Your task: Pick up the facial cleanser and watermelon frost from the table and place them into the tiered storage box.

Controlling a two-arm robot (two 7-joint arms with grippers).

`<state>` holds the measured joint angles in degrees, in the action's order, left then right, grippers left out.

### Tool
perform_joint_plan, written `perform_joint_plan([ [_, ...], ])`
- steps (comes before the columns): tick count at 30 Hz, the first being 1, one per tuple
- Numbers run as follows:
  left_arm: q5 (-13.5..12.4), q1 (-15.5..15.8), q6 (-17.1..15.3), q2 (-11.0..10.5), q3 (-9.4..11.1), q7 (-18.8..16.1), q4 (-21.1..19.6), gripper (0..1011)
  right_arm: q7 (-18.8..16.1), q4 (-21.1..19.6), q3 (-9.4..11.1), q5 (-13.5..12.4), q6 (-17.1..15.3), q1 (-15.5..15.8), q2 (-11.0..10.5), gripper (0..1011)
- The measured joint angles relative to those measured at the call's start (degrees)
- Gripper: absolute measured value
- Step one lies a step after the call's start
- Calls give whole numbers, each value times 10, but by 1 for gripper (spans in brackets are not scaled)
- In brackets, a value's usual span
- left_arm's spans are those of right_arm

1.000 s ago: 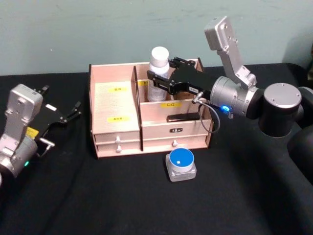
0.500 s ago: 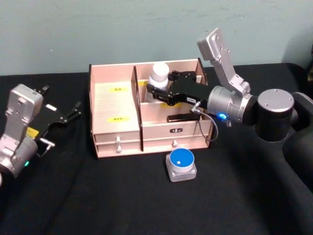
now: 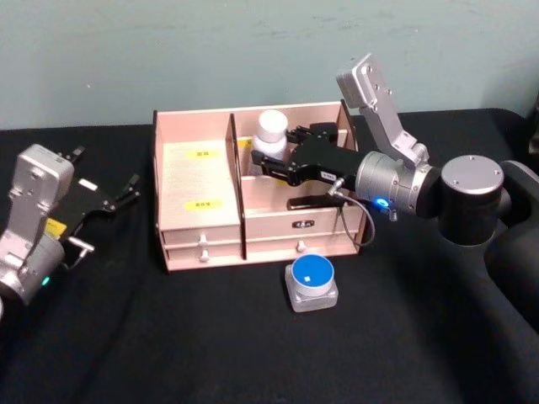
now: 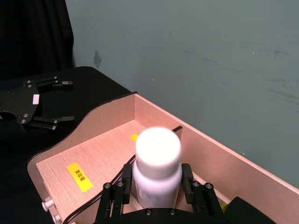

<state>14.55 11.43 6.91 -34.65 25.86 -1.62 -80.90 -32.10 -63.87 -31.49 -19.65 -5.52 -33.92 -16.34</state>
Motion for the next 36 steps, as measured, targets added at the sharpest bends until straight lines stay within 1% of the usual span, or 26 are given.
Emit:
perform_joint_plan([
  [1, 0, 0, 0, 0, 0, 0, 0, 1010, 0, 0, 0, 0, 0, 0, 0, 674],
  [2, 0, 0, 0, 0, 0, 0, 0, 1010, 0, 0, 0, 0, 0, 0, 0, 674],
  [3, 0, 0, 0, 0, 0, 0, 0, 1010, 0, 0, 0, 0, 0, 0, 0, 732],
  [4, 0, 0, 0, 0, 0, 0, 0, 1010, 0, -1, 0, 0, 0, 0, 0, 743],
  [7, 0, 0, 0, 0, 0, 0, 0, 1010, 0, -5, 4, -1, 6, 2, -1, 843],
  [9, 0, 0, 0, 0, 0, 0, 0, 1010, 0, -11, 7, -2, 10, 4, -3, 873],
  [12, 0, 0, 0, 0, 0, 0, 0, 1010, 3, -23, 11, -2, 11, 7, -7, 985],
  [15, 0, 0, 0, 0, 0, 0, 0, 1010, 3, -37, 12, -3, 7, 9, -12, 1002],
  [17, 0, 0, 0, 0, 0, 0, 0, 1010, 4, -56, 14, -5, -3, 13, -19, 1000],
  [18, 0, 0, 0, 0, 0, 0, 0, 1010, 5, -74, 17, -8, -15, 18, -25, 1000],
  [22, 0, 0, 0, 0, 0, 0, 0, 1010, 13, -116, 24, -18, -46, 31, -41, 1000],
  [23, 0, 0, 0, 0, 0, 0, 0, 1009, 19, -141, 28, -24, -66, 40, -50, 1000],
  [25, 0, 0, 0, 0, 0, 0, 0, 1010, 25, -169, 32, -31, -87, 51, -61, 1000],
  [26, 0, 0, 0, 0, 0, 0, 0, 1010, 29, -197, 35, -38, -110, 63, -74, 1000],
  [28, 0, 0, 0, 0, 0, 0, 0, 1010, 33, -231, 38, -45, -132, 78, -90, 1000],
  [29, 0, 0, 0, 0, 0, 0, 0, 1010, 37, -258, 42, -51, -150, 91, -105, 1000],
  [30, 0, 0, 0, 0, 0, 0, 0, 1010, 39, -272, 44, -55, -160, 98, -112, 1000],
  [31, 0, 0, 0, 0, 0, 0, 0, 1009, 43, -302, 49, -63, -178, 114, -128, 1000],
  [35, 0, 0, 0, 0, 0, 0, 0, 1009, 51, -349, 58, -77, -204, 144, -155, 1000],
  [36, 0, 0, 0, 0, 0, 0, 0, 1010, 56, -370, 63, -84, -215, 161, -168, 1000],
])
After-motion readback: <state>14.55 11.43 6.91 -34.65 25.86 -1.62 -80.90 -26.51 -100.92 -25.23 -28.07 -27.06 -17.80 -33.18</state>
